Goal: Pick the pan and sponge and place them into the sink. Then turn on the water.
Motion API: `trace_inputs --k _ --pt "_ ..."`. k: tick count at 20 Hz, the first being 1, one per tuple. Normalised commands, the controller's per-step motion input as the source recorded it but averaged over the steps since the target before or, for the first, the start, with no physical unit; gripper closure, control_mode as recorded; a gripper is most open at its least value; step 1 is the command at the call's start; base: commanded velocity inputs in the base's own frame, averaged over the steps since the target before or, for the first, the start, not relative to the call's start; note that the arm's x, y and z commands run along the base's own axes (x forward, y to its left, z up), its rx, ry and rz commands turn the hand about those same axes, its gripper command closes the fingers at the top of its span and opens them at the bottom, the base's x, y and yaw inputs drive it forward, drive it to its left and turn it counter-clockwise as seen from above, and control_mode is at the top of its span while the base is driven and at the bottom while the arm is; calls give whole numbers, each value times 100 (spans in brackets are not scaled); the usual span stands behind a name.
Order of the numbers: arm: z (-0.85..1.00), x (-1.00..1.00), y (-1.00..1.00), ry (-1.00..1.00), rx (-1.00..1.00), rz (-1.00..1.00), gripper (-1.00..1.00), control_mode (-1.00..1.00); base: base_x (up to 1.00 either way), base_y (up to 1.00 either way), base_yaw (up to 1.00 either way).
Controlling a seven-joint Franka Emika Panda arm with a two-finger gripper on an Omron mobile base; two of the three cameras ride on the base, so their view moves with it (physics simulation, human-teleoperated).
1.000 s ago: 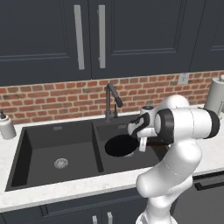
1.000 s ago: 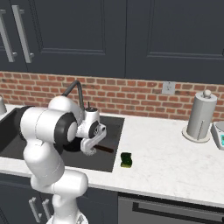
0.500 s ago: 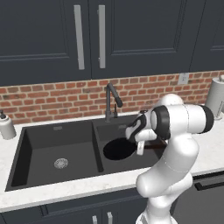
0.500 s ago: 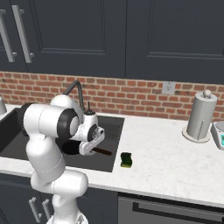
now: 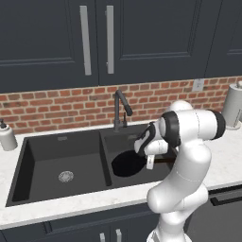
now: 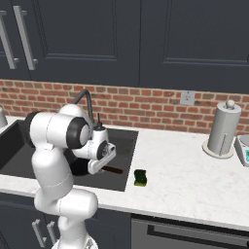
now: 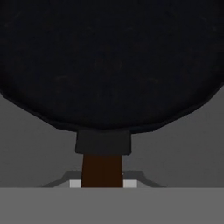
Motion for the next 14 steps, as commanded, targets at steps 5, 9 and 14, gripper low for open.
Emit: trace_inputs --k 5,9,14 --pt "-22 8 1 0 0 0 100 -100 0 0 0" --pt "-27 11 0 0 0 0 100 -100 0 0 0" --pt "-20 10 0 0 0 0 100 -100 0 0 0"
